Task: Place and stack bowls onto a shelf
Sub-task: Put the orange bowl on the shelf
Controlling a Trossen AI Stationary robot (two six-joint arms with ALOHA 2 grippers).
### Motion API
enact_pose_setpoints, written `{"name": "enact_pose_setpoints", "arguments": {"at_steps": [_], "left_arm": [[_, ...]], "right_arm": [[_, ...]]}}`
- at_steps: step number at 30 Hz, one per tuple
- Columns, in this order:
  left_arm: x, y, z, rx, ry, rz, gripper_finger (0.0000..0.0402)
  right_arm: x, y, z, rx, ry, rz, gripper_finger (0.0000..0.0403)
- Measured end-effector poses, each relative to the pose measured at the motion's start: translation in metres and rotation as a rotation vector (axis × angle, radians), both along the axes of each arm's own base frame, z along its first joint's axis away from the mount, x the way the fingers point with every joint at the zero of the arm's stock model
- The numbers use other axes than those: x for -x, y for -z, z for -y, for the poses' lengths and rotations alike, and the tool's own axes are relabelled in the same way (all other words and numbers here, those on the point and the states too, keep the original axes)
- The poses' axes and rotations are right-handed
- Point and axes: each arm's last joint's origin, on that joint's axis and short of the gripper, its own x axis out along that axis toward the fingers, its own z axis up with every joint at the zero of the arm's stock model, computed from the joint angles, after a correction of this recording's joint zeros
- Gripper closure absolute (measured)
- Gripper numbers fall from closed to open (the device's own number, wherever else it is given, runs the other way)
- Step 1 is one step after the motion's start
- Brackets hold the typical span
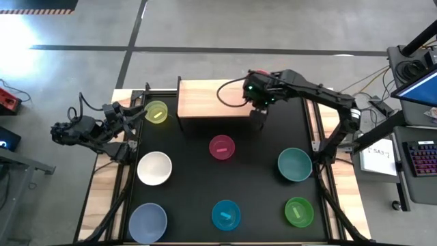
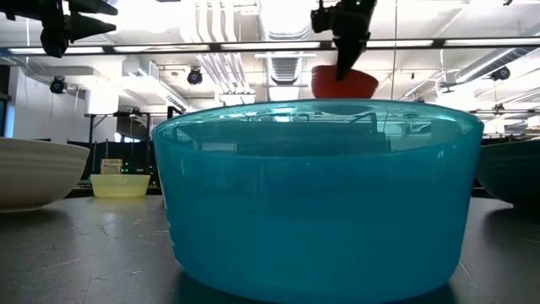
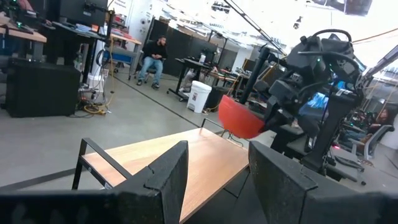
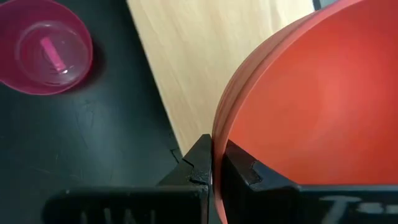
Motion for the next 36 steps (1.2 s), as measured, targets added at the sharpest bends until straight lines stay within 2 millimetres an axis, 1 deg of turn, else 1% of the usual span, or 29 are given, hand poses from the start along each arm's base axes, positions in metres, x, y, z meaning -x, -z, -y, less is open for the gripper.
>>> {"name": "enact_pose_setpoints", "arguments": {"at_steps": [5,10,18,28,36], "left_arm": [[0.0,0.0,0.0,0.0,0.0,0.0,0.0249],[0.0,0.0,0.0,0.003,0.0,0.002,0.0249],[0.0,0.0,0.0,0.004,0.001,0.002,0.0249],[-0.001,0.006,0.0,0.048,0.007,-0.02,0.0249],[-0.001,0.007,0.001,0.045,0.019,-0.028,0.0249]], "right_arm": [[-0.014,0.004,0.001,0.009,-0.03,-0.017,0.0394],[-0.022,0.01,0.005,0.007,-0.038,-0.039,0.0394],[-0.025,0.019,0.005,-0.016,-0.042,-0.08,0.0394],[-0.026,0.02,0.006,-0.017,-0.041,-0.082,0.0394],[-0.034,0.033,0.009,-0.031,-0.041,-0.121,0.0394]]}}
